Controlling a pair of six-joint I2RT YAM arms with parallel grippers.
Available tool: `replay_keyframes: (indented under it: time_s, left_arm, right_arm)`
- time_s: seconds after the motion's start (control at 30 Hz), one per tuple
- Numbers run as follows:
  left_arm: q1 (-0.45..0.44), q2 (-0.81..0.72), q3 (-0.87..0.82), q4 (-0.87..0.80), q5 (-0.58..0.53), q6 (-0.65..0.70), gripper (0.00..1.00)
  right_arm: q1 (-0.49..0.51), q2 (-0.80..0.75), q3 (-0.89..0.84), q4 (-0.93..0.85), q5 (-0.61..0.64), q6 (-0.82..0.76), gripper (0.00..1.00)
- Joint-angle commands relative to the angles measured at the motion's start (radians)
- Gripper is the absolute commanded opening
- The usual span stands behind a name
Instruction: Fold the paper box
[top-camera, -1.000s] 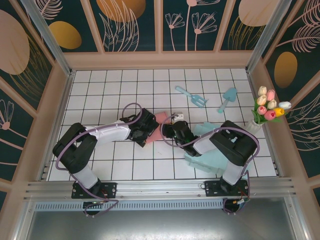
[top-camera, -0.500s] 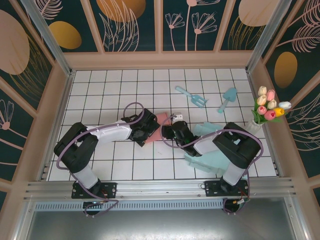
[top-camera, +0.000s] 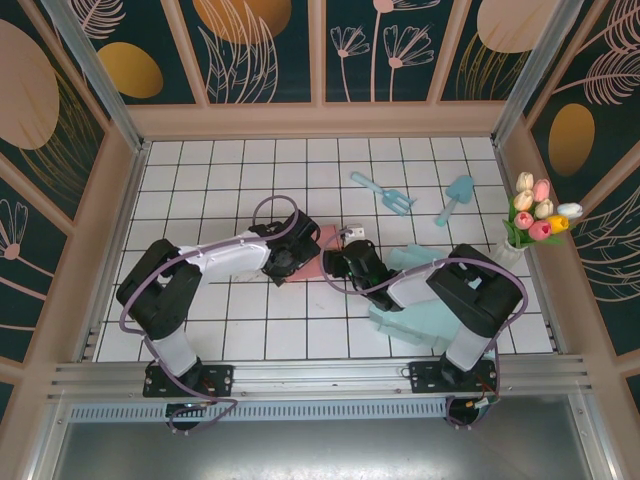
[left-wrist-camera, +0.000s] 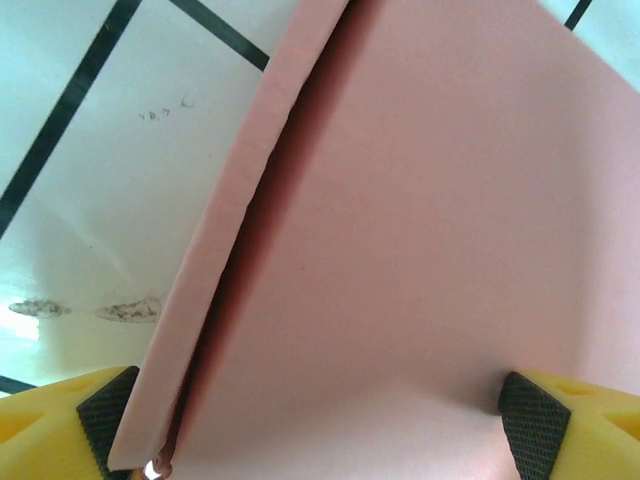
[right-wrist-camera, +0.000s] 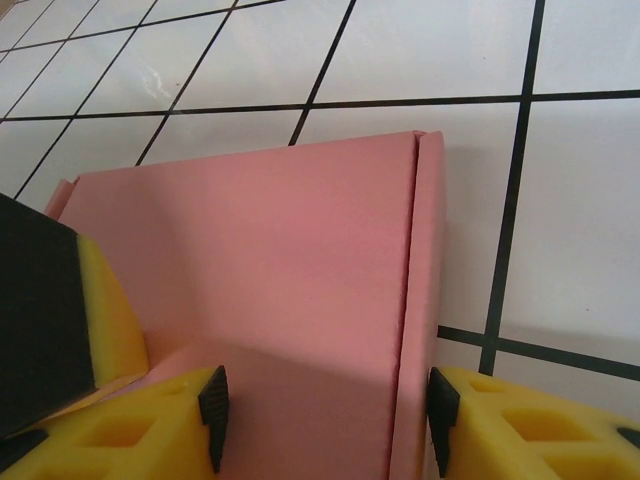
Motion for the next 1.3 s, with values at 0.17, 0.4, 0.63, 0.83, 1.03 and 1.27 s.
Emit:
replay_keyframes:
  time_s: [0.17, 0.4, 0.63, 0.83, 1.03, 1.27]
  left_arm:
    - [0.004, 0.020, -0.013, -0.125, -0.132, 0.097, 0.92]
    - [0.004, 0.040, -0.029, -0.081, -0.105, 0.105, 0.92]
    - [0.005, 0.052, -0.026, -0.051, -0.076, 0.079, 0.91]
    - [0.007, 0.060, -0.057, -0.001, -0.027, 0.052, 0.91]
    - [0.006, 0.041, -0.059, 0.030, 0.030, 0.029, 0.91]
    - [0.005, -0.010, -0.076, 0.072, 0.064, -0.011, 0.92]
  right_arm:
    - [-0.006, -0.022, 0.002, -0.062, -0.032, -0.023, 0.56]
    - [-0.007, -0.023, 0.002, -0.062, -0.043, -0.024, 0.56]
    - [-0.007, -0.025, -0.003, -0.060, -0.045, -0.019, 0.56]
    - [-0.007, -0.032, -0.014, -0.052, -0.052, -0.011, 0.56]
    - [-0.005, -0.024, -0.018, -0.032, -0.056, 0.006, 0.56]
    - [0.000, 0.001, -0.021, -0.003, -0.056, 0.023, 0.56]
